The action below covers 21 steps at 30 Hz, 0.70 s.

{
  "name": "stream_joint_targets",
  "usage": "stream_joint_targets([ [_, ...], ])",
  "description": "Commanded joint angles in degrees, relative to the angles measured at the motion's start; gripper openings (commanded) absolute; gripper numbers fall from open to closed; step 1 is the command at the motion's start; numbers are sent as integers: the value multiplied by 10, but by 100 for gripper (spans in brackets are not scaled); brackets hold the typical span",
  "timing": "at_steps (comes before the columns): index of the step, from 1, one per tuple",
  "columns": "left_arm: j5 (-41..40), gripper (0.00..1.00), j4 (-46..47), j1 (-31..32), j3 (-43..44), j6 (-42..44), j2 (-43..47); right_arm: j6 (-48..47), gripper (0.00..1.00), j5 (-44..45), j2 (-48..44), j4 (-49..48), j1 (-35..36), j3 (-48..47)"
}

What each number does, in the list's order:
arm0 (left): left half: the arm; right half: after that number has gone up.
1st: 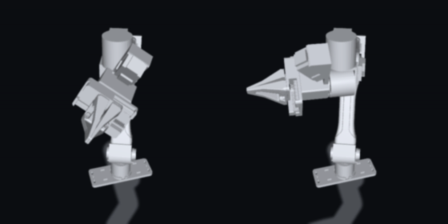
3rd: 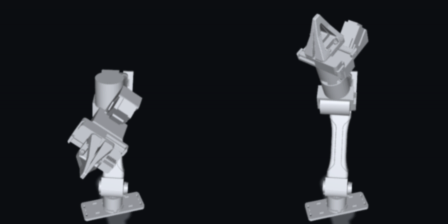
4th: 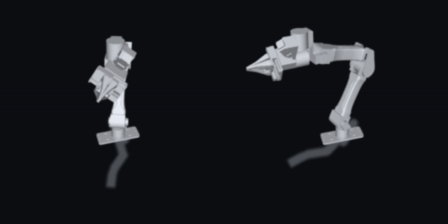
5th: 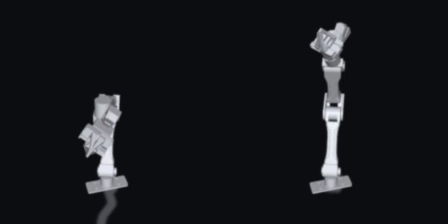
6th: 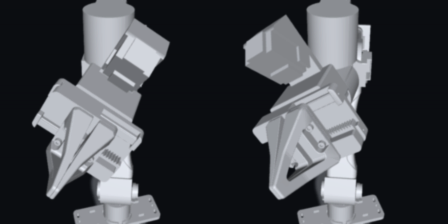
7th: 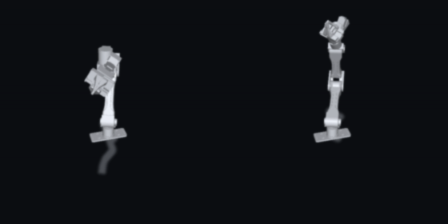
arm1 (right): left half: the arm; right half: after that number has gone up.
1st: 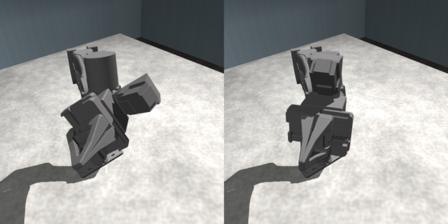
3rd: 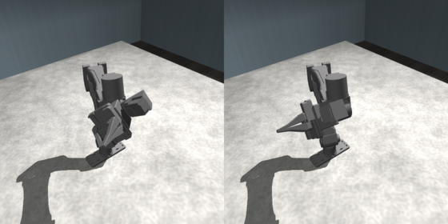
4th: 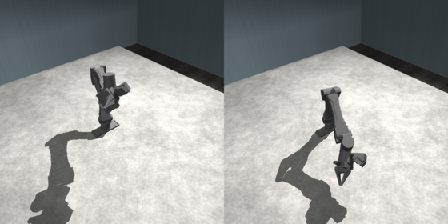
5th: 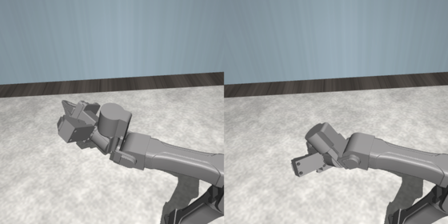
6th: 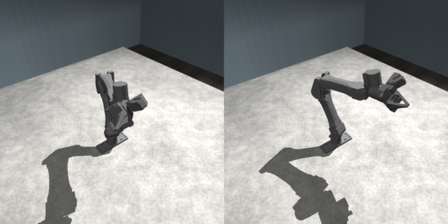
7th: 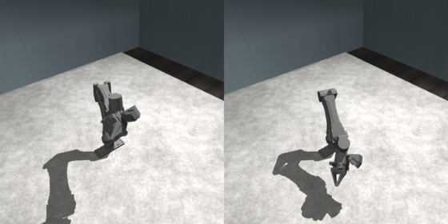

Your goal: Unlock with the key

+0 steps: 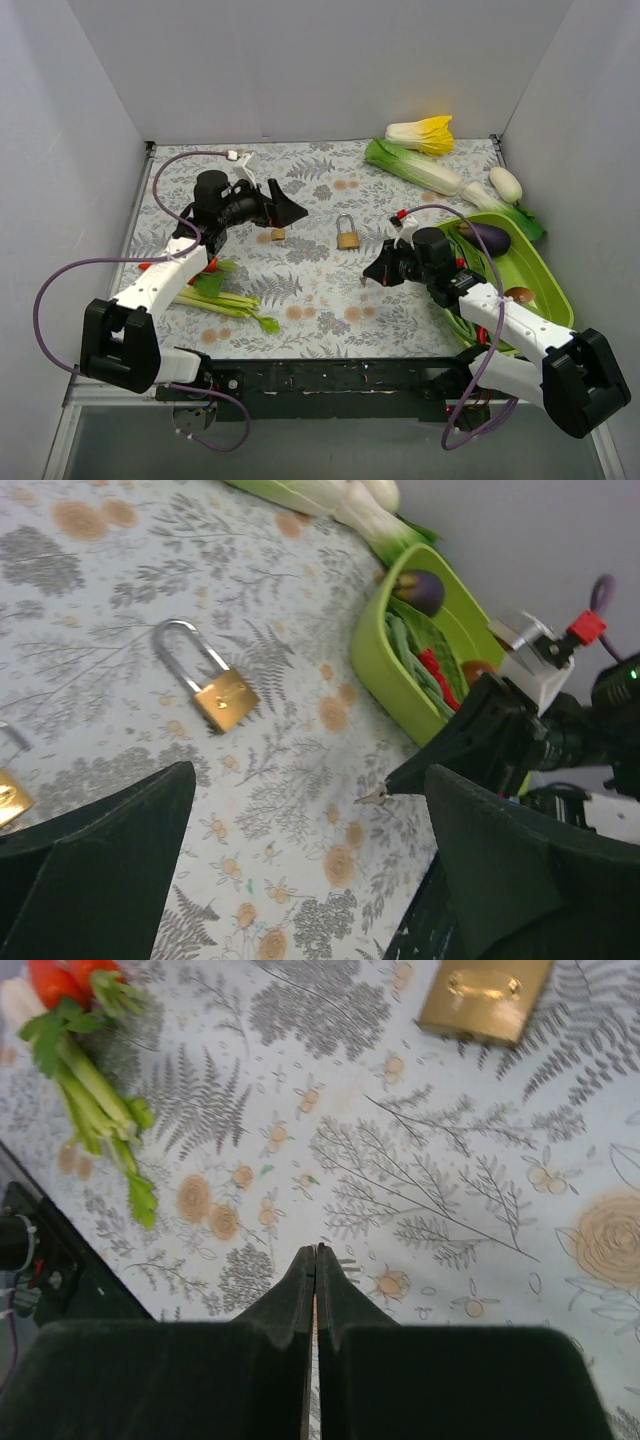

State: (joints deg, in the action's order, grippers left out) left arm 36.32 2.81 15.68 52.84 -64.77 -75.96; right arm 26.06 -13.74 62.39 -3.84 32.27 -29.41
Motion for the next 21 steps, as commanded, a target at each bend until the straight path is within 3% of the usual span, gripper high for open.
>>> stream_joint_targets([
  [1, 138, 98, 50, 47, -7, 11, 10, -25, 1, -105, -28, -57, 2, -57],
  [5, 204, 98, 80, 101, -15, 4, 4, -34, 1, -188, -18, -55, 2, -113],
  [11, 305, 98, 205, 110, -45, -88, 0, 0, 1, -306, -8, -90, 2, -173],
  [17, 286, 98, 218, 124, -54, -80, 14, 38, 1, -366, -3, -107, 2, -208],
  [21, 278, 88, 215, 134, -56, -75, 17, 58, 1, -383, -4, -127, 2, -208],
])
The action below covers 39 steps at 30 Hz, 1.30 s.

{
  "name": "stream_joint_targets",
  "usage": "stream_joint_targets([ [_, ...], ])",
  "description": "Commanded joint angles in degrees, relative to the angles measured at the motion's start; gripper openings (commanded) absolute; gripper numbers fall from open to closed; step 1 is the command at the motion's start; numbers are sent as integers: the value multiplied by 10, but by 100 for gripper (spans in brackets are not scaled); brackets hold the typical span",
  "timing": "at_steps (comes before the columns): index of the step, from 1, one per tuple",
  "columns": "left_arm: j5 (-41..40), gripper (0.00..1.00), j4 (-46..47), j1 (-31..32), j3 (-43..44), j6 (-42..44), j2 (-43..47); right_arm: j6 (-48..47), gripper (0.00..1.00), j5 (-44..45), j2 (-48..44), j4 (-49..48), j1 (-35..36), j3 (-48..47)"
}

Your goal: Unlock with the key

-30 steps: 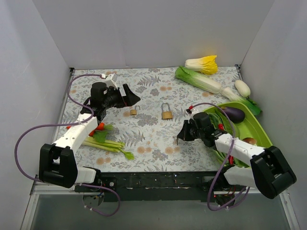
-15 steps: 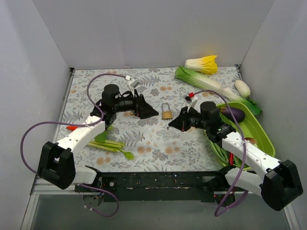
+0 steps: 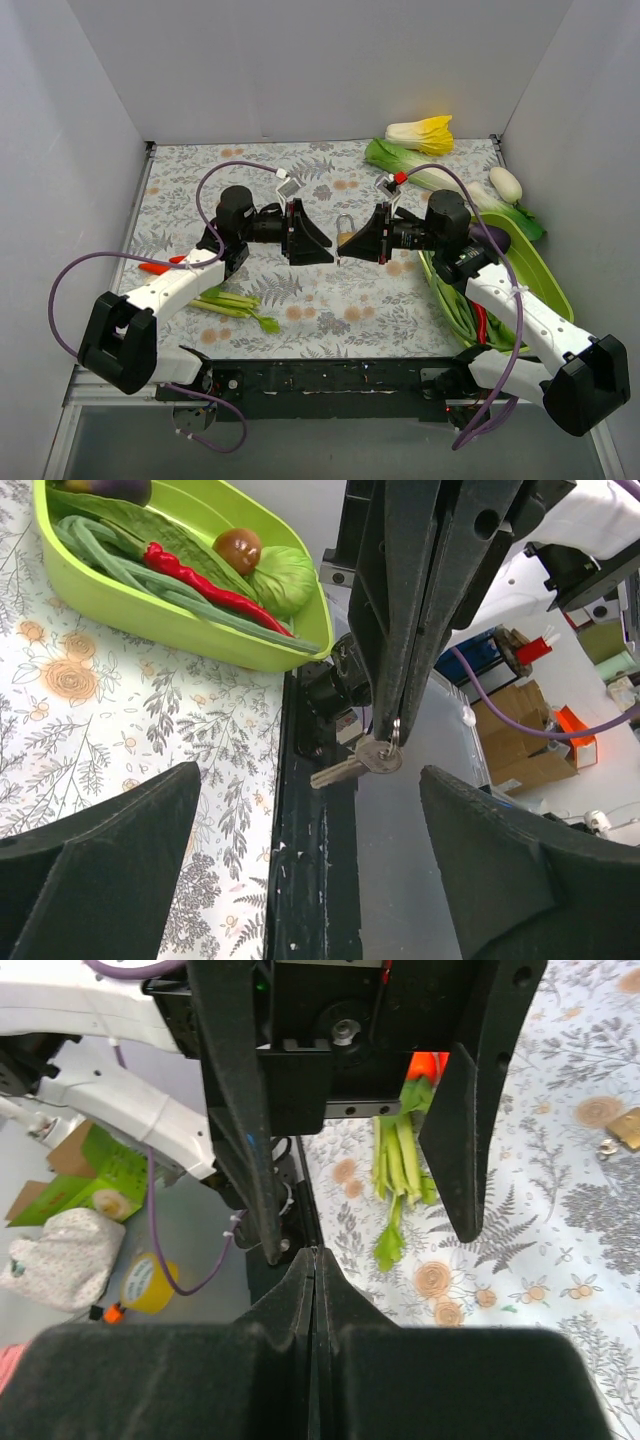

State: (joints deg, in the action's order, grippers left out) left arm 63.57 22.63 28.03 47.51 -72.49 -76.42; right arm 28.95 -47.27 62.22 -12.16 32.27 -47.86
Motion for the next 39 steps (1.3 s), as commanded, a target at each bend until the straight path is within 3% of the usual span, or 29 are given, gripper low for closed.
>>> stream_joint_targets([
  [1, 7, 86, 17, 13, -2, 2, 21, 37, 1, -49, -2, -48, 2, -22],
  [11, 44, 56, 46, 45, -7, -19, 9, 54, 1, -61, -4, -75, 2, -19],
  [14, 58, 52, 67, 54, -12, -30, 7, 57, 1, -60, -5, -80, 2, -17],
  [18, 59, 39, 77, 62, -15, -34, 4, 56, 1, -56, -6, -79, 2, -15],
  [25, 52, 25, 77, 65, -17, -32, 4, 53, 1, -53, -9, -75, 2, -10],
  [34, 34, 10, 8, 65, 0, 19, 5, 45, 1, -50, -17, -65, 2, -9],
  [39, 16, 13, -50, 65, 12, 68, 9, 39, 1, -50, -24, -54, 2, -11],
])
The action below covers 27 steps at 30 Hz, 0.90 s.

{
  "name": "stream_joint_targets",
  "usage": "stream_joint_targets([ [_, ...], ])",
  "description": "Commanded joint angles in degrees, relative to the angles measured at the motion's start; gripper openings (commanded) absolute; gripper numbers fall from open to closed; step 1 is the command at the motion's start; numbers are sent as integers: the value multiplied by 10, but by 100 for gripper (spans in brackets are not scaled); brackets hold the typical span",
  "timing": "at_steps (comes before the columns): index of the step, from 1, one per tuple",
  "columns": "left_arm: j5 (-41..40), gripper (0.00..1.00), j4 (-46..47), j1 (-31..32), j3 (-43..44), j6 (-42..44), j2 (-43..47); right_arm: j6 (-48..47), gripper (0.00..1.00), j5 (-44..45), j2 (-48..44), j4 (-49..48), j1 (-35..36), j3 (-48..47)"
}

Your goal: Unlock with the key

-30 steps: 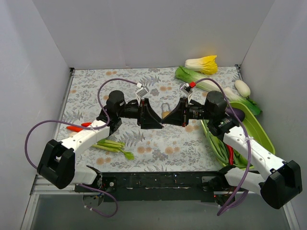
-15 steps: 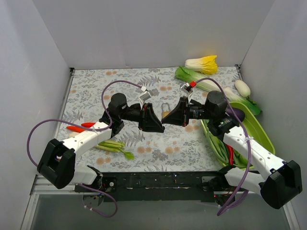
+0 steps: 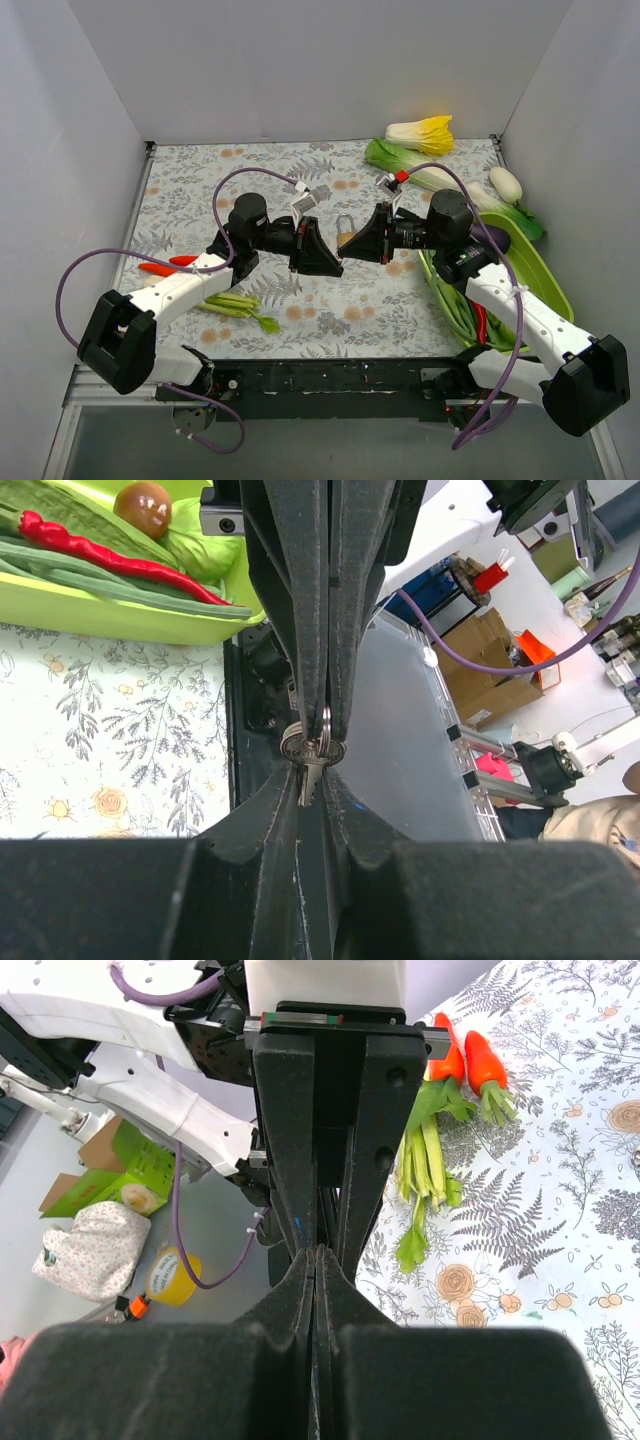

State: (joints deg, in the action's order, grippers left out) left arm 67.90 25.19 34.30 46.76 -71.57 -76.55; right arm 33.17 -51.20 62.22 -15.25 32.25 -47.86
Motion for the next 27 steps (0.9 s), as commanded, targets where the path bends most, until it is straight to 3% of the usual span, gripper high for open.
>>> stream_joint_targets([
  [1, -32, 13, -90, 1, 27, 70, 12, -4, 1, -10, -25, -18, 2, -10],
  [10, -62, 28, -139, 1, 38, 107, 22, -13, 1, -5, -30, -3, 2, -13],
  [15, -65, 29, -141, 2, 39, 108, 25, -13, 1, -5, -31, -3, 2, -12],
  [18, -70, 29, -130, 2, 32, 102, 29, -13, 1, -6, -31, -4, 2, -11],
  [23, -59, 43, -94, 2, 21, 80, 33, -9, 1, -8, -30, -10, 2, -8],
  [27, -36, 45, -81, 2, 19, 71, 29, -6, 1, -9, -29, -15, 1, -7],
])
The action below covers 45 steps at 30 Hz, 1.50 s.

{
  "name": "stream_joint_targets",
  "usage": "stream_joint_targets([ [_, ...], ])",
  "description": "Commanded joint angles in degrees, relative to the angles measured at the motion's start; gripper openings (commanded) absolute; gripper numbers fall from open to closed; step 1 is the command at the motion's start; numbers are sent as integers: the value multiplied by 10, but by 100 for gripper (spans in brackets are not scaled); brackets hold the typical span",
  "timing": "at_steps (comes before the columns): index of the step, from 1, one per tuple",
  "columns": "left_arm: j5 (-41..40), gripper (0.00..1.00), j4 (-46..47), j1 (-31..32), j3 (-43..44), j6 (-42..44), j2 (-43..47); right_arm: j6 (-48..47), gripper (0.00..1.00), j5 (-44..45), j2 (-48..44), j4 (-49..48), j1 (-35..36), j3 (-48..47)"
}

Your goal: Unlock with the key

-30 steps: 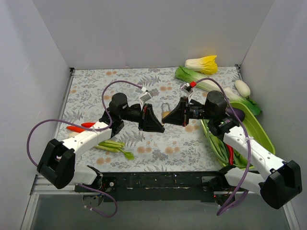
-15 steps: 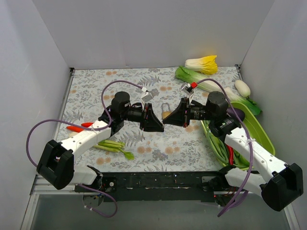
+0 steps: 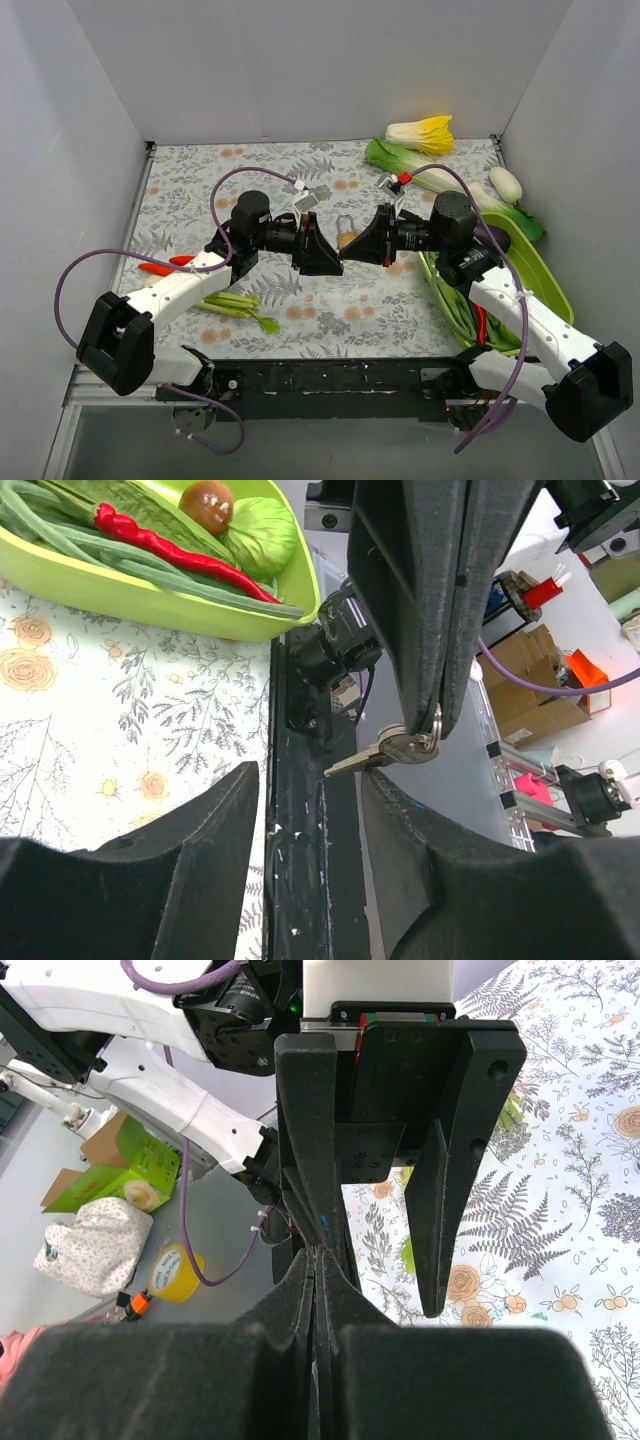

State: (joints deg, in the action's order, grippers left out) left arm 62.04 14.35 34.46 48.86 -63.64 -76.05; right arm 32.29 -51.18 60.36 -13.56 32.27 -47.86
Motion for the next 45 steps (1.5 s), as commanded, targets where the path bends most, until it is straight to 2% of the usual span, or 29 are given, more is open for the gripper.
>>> stream_joint_targets([
  [1, 27, 45, 30, 0, -3, -12, 24, 3, 1, -9, -9, -33, 2, -6],
  [6, 48, 45, 81, 0, -17, -39, 34, 10, 1, -15, -9, -43, 2, -4],
  [11, 65, 35, 139, 0, -32, -81, 35, 14, 1, -17, -8, -47, 2, -3],
  [14, 63, 29, 140, 1, -32, -81, 38, 14, 1, -16, -8, -47, 2, -3],
  [27, 52, 13, 149, 1, -37, -87, 42, 15, 1, -18, -2, -50, 2, 2],
  [30, 52, 8, 154, 1, -39, -90, 42, 15, 1, -19, -3, -49, 2, 5],
  [32, 51, 1, 151, 1, -38, -89, 42, 14, 1, -16, -3, -50, 2, 5],
  [34, 48, 0, 150, 1, -38, -88, 42, 14, 1, -17, -2, -50, 2, 7],
  [38, 44, 0, 126, 1, -35, -76, 44, 7, 1, -16, -1, -45, 2, 7],
  [40, 32, 0, 91, 1, -23, -41, 43, -24, 1, -11, 0, -9, 1, 1],
  [45, -24, 0, -84, 1, 24, 68, 34, -110, 1, 27, 2, 97, -4, -21],
])
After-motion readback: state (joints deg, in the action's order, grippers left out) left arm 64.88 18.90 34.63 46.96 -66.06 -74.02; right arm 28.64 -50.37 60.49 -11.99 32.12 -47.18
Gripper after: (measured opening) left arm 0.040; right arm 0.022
